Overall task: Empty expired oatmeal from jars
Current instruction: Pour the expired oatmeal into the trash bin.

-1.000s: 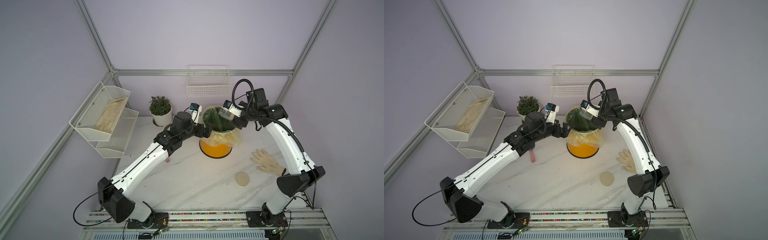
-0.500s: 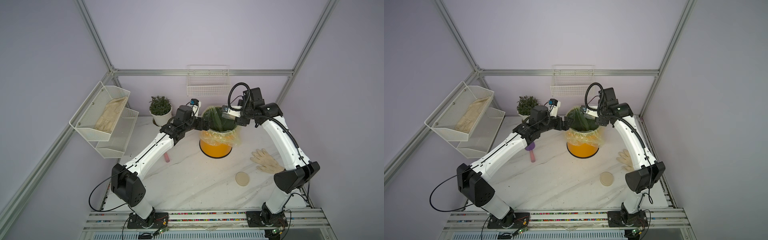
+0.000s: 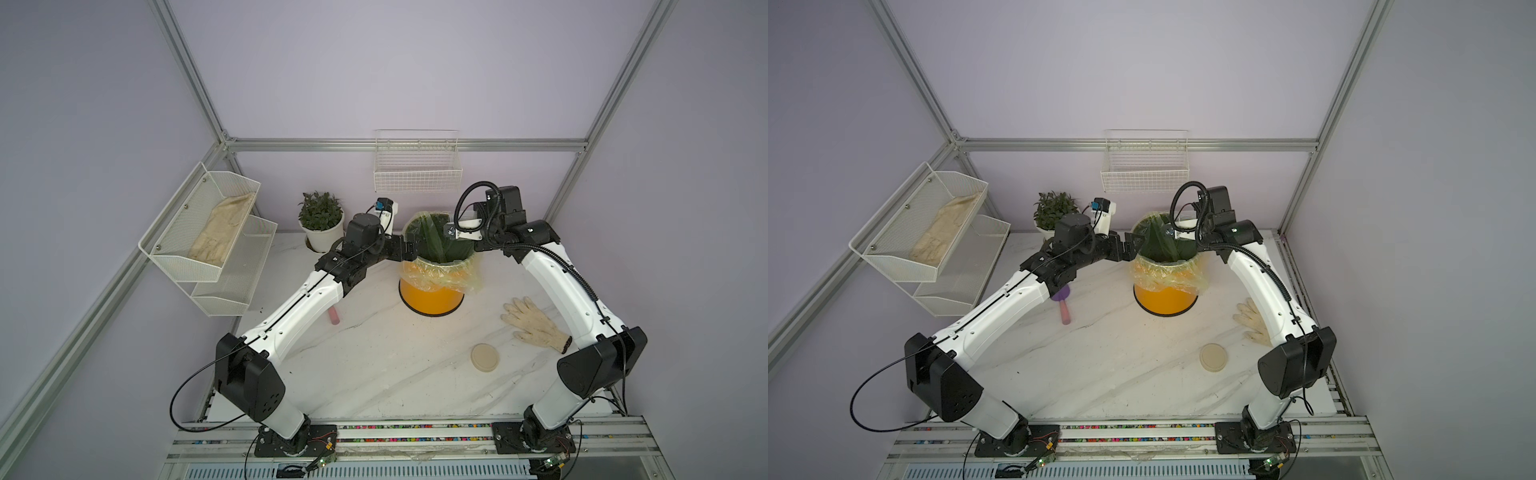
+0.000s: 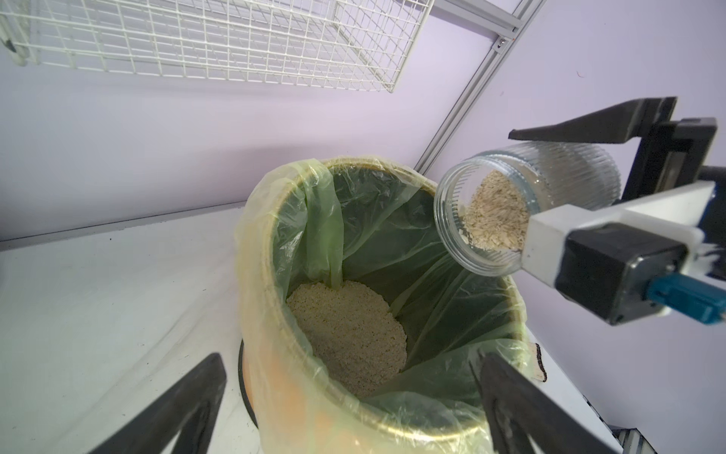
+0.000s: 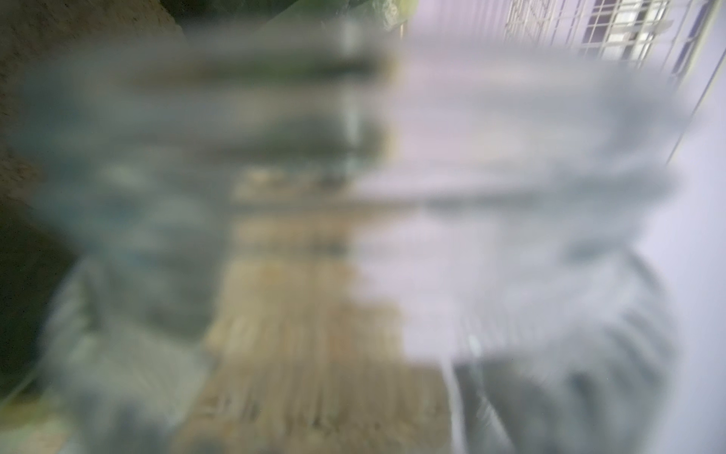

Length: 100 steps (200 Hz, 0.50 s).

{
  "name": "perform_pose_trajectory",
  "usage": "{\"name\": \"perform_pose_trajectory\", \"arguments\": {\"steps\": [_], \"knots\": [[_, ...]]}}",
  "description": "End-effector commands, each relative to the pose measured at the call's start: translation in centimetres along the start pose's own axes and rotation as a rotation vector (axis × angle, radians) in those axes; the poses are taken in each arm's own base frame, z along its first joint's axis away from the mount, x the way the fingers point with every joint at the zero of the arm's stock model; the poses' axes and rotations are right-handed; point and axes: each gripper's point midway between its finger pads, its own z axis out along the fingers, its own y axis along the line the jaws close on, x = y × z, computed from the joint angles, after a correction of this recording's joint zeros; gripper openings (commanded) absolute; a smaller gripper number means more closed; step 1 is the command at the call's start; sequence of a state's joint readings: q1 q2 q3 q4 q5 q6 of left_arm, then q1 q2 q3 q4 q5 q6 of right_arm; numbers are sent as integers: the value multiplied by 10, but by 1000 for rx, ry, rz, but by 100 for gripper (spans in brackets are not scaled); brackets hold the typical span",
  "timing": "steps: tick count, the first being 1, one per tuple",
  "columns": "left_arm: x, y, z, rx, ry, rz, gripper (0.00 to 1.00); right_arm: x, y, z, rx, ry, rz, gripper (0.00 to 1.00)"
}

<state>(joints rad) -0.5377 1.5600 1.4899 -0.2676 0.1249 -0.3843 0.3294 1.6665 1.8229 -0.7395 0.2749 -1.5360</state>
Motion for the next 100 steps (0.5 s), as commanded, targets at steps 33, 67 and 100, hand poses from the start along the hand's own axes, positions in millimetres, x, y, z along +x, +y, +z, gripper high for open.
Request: {"name": "perform_pose_trajectory", "arguments": {"steps": [33,67,100], "knots": [[-4,1,-25,5,-82,-30,100,-18,-54,-34,216,56,-192,0],[3,3,-34,8,-91,-43,100,-24,-67,-33,323,98,-271,0],[7,4,-47,8,-107,-50,100,-18,-59,-23,336,177,-322,0]]}}
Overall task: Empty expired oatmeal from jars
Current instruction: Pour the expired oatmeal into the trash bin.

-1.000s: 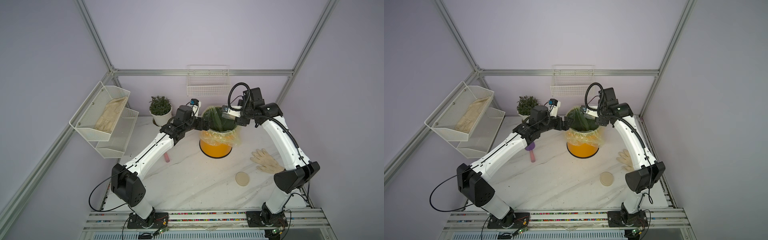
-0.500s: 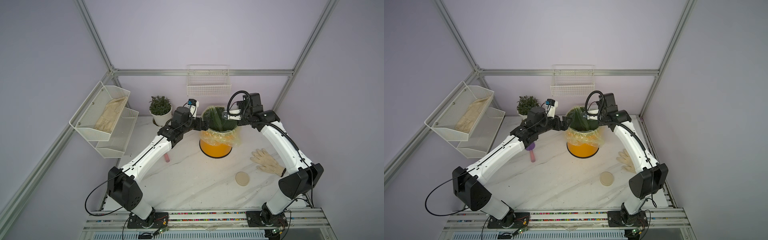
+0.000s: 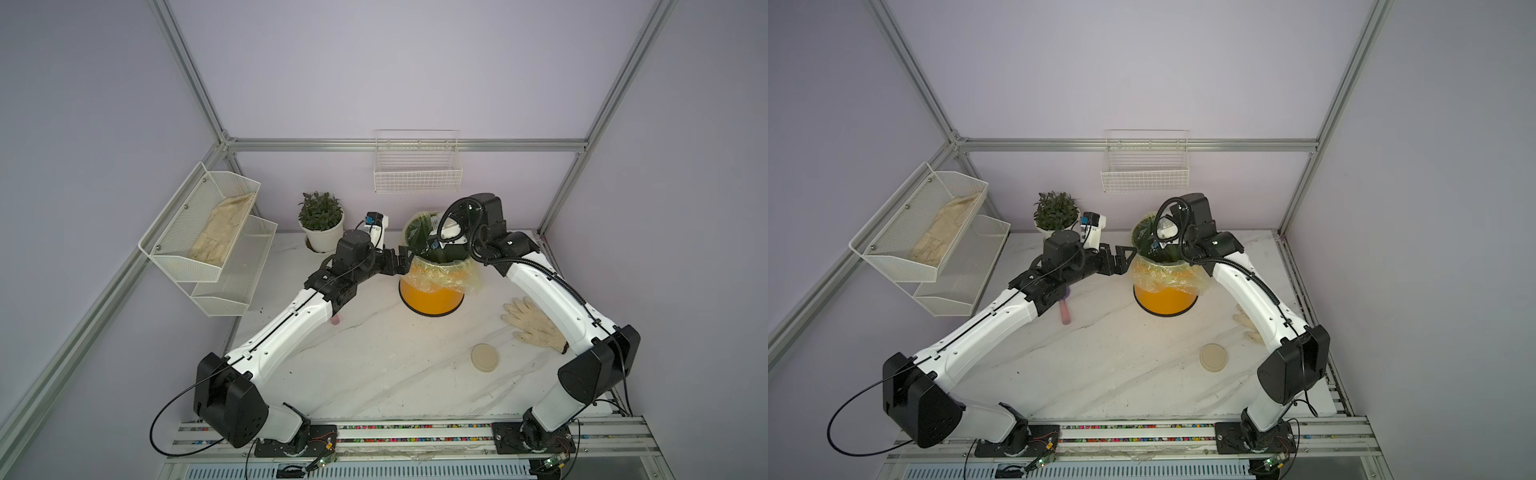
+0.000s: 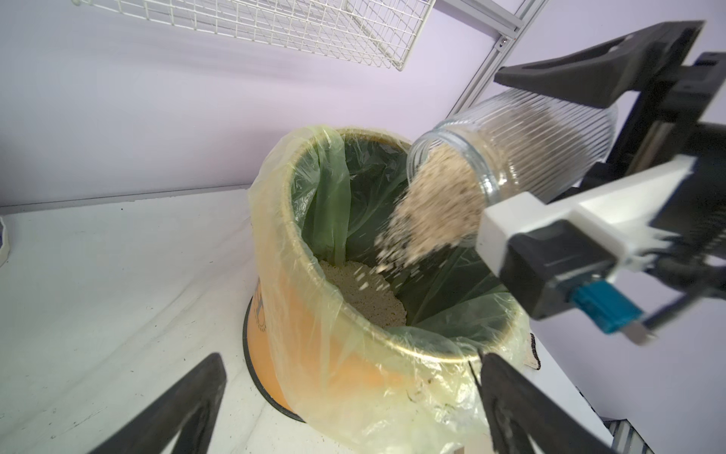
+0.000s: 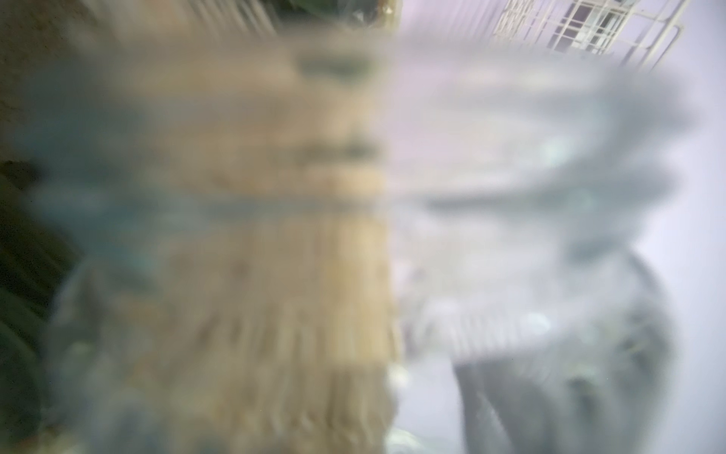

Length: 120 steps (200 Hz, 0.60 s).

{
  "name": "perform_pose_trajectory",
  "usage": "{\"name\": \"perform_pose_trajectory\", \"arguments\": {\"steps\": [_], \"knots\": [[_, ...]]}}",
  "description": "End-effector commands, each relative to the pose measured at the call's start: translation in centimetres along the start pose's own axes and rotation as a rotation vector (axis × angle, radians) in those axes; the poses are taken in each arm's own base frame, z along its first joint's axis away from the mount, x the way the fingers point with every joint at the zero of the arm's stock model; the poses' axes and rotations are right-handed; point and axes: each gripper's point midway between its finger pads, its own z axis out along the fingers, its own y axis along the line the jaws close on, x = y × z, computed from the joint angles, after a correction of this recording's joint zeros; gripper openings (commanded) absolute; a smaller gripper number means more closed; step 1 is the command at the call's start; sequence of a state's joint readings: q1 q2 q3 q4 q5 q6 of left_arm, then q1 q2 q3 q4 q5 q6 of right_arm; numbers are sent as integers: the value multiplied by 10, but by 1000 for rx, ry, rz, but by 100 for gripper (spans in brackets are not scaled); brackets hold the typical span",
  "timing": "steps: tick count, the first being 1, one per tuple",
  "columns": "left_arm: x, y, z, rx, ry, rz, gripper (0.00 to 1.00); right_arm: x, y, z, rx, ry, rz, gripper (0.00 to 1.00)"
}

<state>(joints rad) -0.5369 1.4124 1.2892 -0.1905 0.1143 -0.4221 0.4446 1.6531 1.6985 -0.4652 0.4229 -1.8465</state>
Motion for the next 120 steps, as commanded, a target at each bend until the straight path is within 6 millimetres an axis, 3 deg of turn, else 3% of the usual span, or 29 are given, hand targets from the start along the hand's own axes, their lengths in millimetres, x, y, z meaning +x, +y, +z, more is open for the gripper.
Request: {"name": "perform_pose_trajectory", "arguments": {"steps": [1,17,48,80,120], "knots": [[-14,-3,-17,11,-81,-16,100,32,-35,-16,146,141,-23,0],[-10,-1,-21,11,-81,-22,100,32,-29,-16,123,146,-20,0],[-2,2,-25,5,-80,-30,100,38,-36,-13,137,184,-5,0],[2,3,-31,4,-81,-37,100,40,-45,-24,204,192,-102,0],[10,6,-30,0,-64,-41,100,40,-22,-22,140,218,-223,1]]}}
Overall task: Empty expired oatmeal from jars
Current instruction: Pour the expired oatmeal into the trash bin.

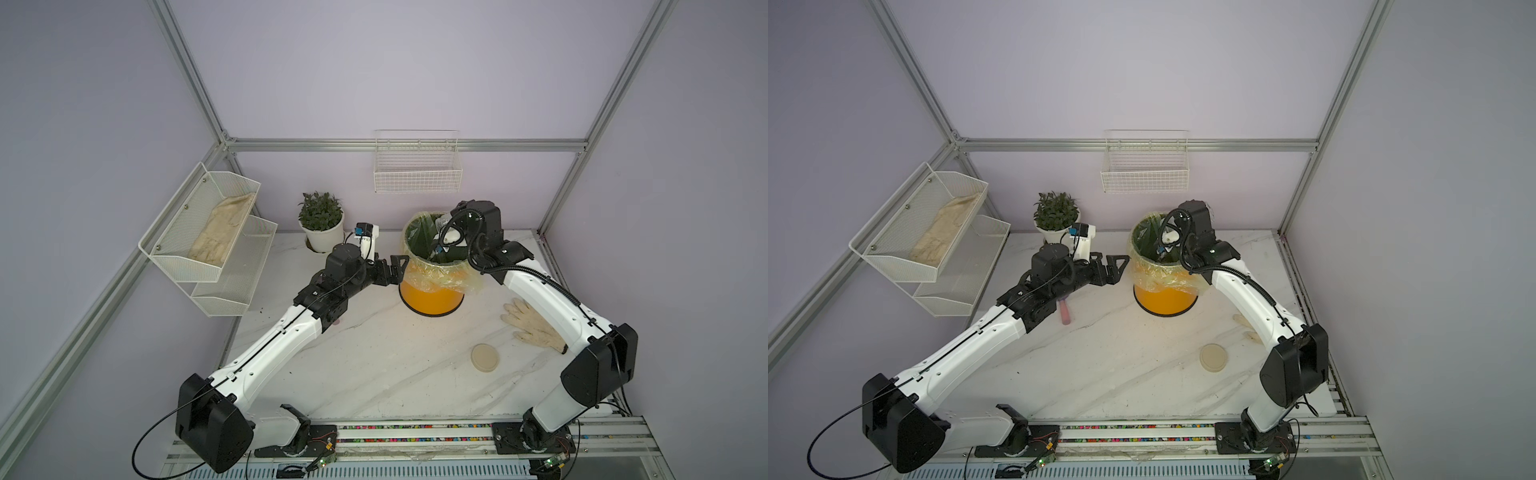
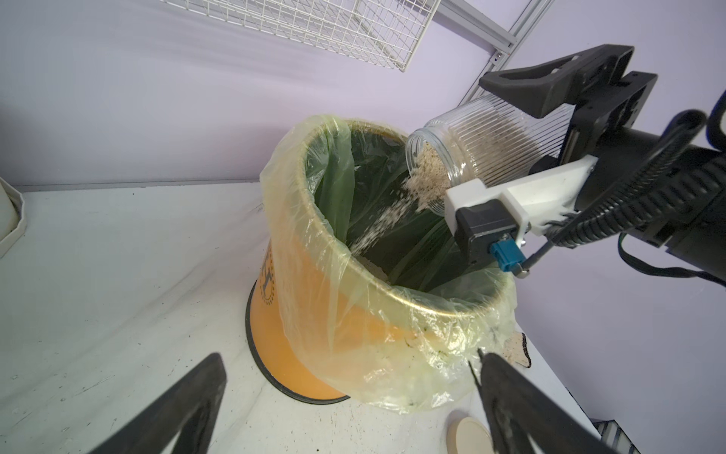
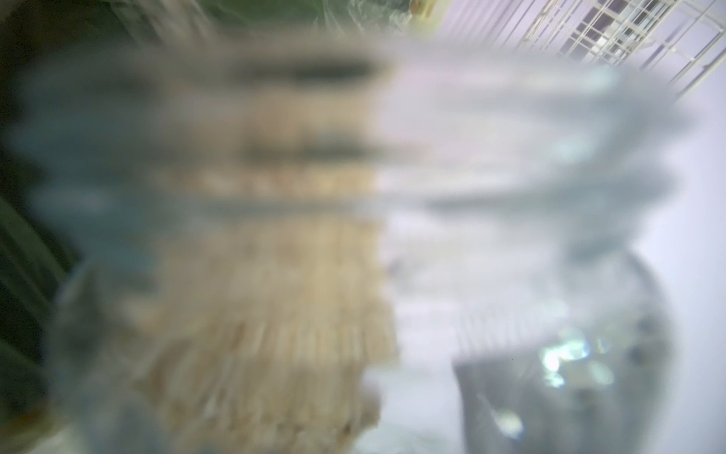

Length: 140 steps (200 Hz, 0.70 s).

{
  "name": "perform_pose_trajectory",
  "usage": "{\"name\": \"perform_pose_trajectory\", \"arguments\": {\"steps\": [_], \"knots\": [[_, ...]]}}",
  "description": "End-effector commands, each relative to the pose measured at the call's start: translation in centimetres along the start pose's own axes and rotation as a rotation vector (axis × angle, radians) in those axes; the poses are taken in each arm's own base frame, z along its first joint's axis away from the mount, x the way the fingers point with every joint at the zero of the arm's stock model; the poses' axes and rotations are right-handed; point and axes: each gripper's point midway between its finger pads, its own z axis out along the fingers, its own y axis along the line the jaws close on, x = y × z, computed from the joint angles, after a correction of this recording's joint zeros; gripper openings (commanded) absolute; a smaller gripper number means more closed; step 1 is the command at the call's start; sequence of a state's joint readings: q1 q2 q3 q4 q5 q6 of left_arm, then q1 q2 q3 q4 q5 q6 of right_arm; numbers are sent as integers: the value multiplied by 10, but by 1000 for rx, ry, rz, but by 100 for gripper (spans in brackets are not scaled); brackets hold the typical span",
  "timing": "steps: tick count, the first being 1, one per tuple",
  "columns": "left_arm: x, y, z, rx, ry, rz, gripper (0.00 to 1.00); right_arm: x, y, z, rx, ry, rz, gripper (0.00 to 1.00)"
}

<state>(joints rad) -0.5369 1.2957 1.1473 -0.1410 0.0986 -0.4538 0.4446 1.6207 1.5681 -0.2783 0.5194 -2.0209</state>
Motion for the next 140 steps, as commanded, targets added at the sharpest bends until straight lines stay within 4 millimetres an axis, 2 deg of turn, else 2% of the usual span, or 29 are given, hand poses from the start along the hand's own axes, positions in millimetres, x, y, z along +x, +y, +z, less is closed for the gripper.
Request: {"name": "perform_pose_trajectory", "arguments": {"steps": [1,13,25,44,68,84,109,126,140], "knots": [[-3,1,-5,5,-34,-12,100,33,-23,-22,91,106,-90,1],[-2,1,-5,6,-29,-16,100,30,-16,-23,95,112,-138,1],[-1,1,-6,6,-30,-15,100,33,-29,-28,146,111,-142,1],[-1,1,-9,8,-33,-17,100,41,-39,-25,113,127,-98,1],[-3,0,-10,13,-41,-20,100,32,-23,-20,81,119,-134,1],[-4,-1,-10,18,-42,-20,100,25,-24,-23,121,113,-189,1],[-5,-3,-11,24,-39,-20,100,20,-15,-19,78,119,-207,2],[-4,-2,-12,18,-39,-19,100,14,-1,-18,46,101,-232,2],[-4,-2,-11,21,-35,-19,100,16,-9,-18,83,120,-244,2]]}}
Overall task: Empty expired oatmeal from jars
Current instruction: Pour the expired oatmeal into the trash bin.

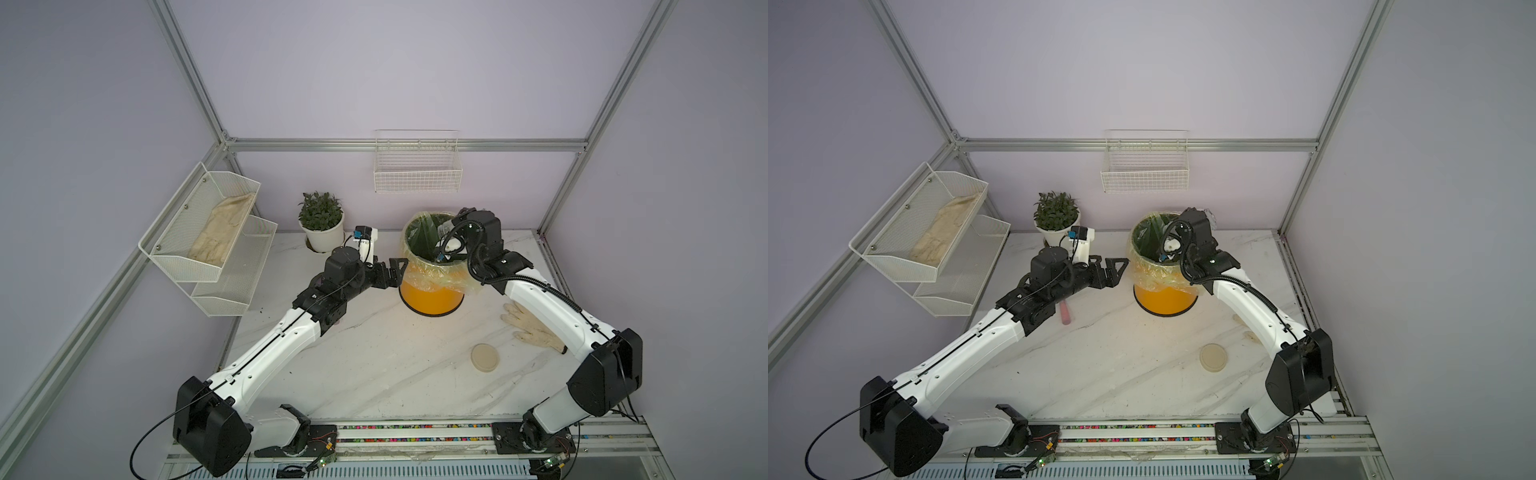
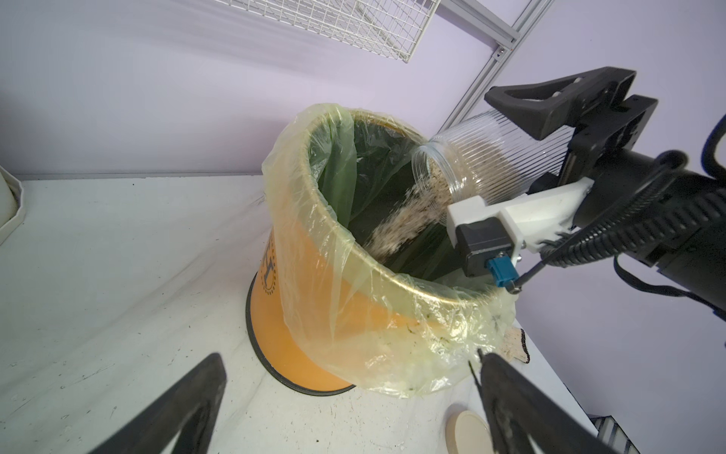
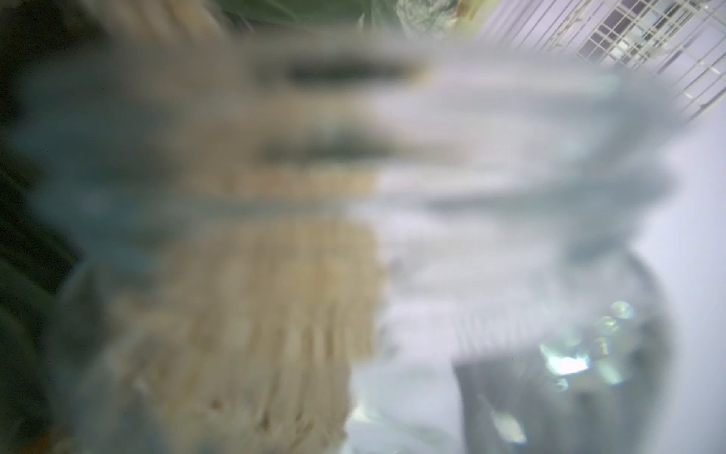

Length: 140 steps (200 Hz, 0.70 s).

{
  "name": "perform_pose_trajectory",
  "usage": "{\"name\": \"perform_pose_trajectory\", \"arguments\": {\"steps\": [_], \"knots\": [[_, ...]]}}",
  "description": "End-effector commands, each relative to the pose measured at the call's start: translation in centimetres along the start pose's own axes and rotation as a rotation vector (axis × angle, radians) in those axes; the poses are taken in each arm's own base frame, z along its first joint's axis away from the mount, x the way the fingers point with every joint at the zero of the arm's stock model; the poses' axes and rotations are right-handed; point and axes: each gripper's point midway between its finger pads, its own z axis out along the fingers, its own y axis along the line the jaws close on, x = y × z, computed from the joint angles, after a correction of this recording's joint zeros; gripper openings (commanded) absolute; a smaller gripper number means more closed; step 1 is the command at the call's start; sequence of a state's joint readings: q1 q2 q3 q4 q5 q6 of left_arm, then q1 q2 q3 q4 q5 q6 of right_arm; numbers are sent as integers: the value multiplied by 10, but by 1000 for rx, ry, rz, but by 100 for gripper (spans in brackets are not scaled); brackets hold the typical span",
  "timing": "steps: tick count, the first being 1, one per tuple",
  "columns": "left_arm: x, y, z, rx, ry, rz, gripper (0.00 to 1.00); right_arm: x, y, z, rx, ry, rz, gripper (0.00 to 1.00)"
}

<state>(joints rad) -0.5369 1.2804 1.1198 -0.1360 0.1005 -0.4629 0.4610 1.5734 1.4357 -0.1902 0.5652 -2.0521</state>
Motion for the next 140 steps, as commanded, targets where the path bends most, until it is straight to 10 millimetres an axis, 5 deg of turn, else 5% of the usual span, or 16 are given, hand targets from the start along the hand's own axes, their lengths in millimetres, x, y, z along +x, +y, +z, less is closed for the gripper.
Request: {"name": "perform_pose_trajectory", "arguments": {"steps": [1,18,36,55,74,102,125,140], "knots": [[-10,-5,-9,23,-42,-8,100,25,-30,-13,95,93,-206,2],[-10,-6,-9,28,-41,-11,100,24,-42,-15,71,73,-147,2],[-12,-6,-10,27,-44,-13,100,18,-24,-8,9,80,-164,2],[-13,-6,-13,25,-47,-11,100,15,-40,-19,85,48,-173,2],[-13,-6,-13,20,-47,-9,100,4,-10,-12,-28,65,-189,2],[-15,-8,-14,29,-45,-4,100,2,-24,-20,19,46,-201,2],[-13,-6,-14,20,-43,-4,100,3,-2,-8,-119,103,-224,2],[-14,-8,-15,31,-43,-12,100,7,-24,-14,-41,97,-214,2]]}}
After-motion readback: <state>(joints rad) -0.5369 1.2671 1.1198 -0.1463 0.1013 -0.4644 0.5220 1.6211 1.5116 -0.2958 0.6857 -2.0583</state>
